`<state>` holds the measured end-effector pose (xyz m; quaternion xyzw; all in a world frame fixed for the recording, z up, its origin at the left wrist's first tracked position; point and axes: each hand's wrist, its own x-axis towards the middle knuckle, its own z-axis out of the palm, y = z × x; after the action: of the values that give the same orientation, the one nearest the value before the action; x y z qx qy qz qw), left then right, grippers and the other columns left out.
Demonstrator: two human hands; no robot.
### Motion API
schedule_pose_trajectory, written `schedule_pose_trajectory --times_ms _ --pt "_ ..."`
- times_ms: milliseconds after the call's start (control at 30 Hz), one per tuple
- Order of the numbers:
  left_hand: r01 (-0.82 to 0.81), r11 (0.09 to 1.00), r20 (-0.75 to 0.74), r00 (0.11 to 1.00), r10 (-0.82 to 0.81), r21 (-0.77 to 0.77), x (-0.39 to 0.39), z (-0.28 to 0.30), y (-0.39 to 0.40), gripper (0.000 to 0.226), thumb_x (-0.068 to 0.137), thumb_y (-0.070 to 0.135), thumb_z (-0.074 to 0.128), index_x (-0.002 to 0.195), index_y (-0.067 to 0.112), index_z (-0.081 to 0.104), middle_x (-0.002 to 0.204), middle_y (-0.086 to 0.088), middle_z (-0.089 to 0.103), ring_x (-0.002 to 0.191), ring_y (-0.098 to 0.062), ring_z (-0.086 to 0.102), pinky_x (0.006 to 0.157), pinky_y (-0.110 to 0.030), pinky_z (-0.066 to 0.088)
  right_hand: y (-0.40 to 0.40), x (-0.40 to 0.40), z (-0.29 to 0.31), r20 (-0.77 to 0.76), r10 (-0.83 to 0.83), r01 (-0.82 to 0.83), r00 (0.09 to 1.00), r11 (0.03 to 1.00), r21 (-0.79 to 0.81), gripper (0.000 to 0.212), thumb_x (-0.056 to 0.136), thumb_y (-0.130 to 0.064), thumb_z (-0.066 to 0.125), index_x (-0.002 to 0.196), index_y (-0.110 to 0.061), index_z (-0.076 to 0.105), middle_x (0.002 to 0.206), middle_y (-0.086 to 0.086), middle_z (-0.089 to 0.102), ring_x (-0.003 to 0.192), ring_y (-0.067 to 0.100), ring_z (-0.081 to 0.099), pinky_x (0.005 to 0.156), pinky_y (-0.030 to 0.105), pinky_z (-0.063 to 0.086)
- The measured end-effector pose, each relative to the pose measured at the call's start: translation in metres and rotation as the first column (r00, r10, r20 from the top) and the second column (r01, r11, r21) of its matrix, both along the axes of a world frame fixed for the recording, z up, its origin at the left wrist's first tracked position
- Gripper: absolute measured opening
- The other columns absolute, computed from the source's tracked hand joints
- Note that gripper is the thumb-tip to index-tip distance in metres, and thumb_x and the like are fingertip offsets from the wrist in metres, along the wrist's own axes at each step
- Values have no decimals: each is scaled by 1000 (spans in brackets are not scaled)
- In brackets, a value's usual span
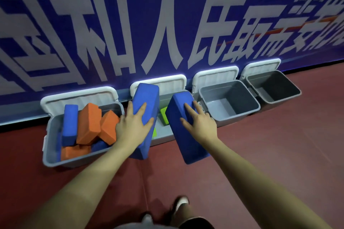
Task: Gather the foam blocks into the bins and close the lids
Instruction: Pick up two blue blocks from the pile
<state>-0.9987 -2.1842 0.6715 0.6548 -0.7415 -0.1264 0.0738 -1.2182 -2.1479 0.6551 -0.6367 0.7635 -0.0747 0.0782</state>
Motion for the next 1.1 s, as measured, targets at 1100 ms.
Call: schedule_pose_trajectory --times_ms 1100 --pt "-23 959 20 1000 18 283 -108 -184 -305 52 98 36 44 147 21 35 152 -5 32 129 -30 39 104 -36 28 -330 -80 -170 108 133 -164 985 914 371 52 100 -34 41 150 -30 27 158 0 23 127 32 40 96 39 42"
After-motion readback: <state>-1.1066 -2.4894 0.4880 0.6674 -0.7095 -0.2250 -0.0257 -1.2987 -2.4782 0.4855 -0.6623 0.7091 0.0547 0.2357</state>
